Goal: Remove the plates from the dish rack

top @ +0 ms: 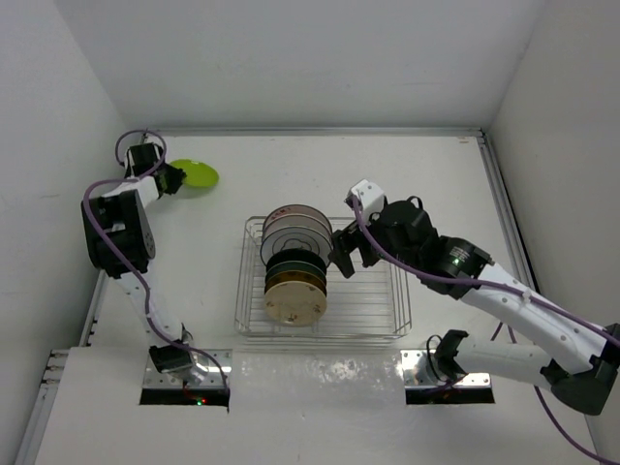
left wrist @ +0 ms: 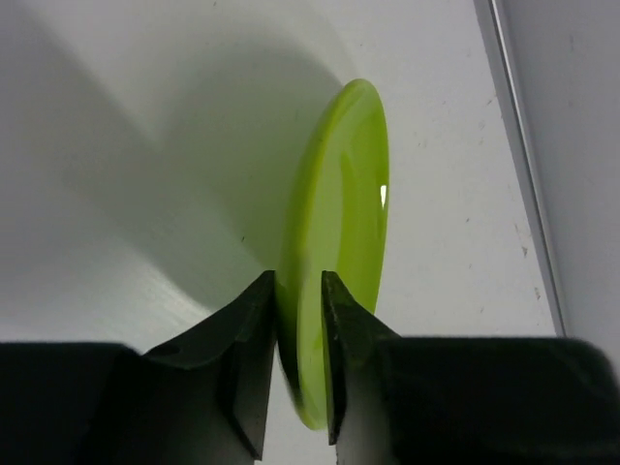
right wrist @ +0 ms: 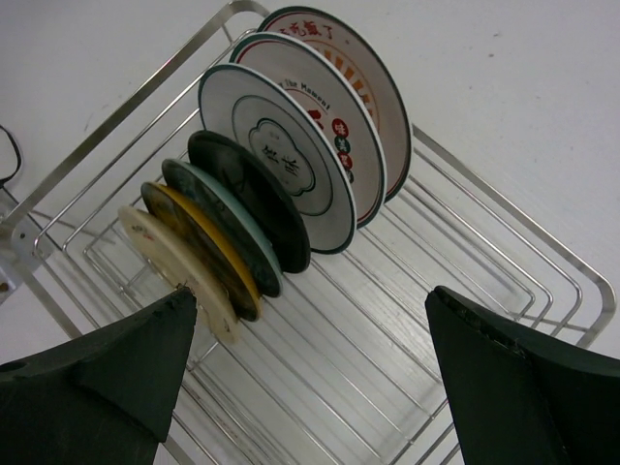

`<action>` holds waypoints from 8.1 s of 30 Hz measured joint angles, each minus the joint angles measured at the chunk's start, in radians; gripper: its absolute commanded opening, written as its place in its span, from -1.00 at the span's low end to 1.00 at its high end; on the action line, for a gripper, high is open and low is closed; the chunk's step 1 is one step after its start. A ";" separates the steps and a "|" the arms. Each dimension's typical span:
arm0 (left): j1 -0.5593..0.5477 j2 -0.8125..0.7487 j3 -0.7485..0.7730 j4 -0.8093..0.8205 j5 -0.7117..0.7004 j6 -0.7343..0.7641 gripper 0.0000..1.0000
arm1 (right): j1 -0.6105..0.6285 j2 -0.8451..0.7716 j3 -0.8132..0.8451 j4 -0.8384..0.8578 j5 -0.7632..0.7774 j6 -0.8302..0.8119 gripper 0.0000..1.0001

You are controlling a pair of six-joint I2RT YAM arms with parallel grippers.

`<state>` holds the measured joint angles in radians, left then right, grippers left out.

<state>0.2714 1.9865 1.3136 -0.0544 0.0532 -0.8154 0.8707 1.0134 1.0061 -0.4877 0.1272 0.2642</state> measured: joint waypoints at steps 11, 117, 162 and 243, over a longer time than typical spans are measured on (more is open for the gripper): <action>0.025 0.127 0.173 -0.162 -0.013 0.003 1.00 | 0.000 0.048 -0.025 -0.020 -0.046 -0.037 0.98; -0.173 -1.216 -0.412 -0.005 0.795 0.162 0.88 | -0.062 0.129 0.129 0.307 -0.074 0.156 -1.00; -0.045 -0.469 -0.031 -0.174 0.012 -0.028 -1.00 | -0.073 -0.079 -0.007 0.267 0.237 0.211 0.98; -0.088 -1.254 -0.611 -0.366 0.210 0.449 1.00 | 0.129 0.383 0.009 0.091 -0.375 -0.638 0.34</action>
<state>0.1833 0.7326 0.7029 -0.4202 0.2634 -0.3668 0.9997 1.3968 1.0149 -0.3965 -0.2478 -0.3740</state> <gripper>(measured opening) 0.999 0.686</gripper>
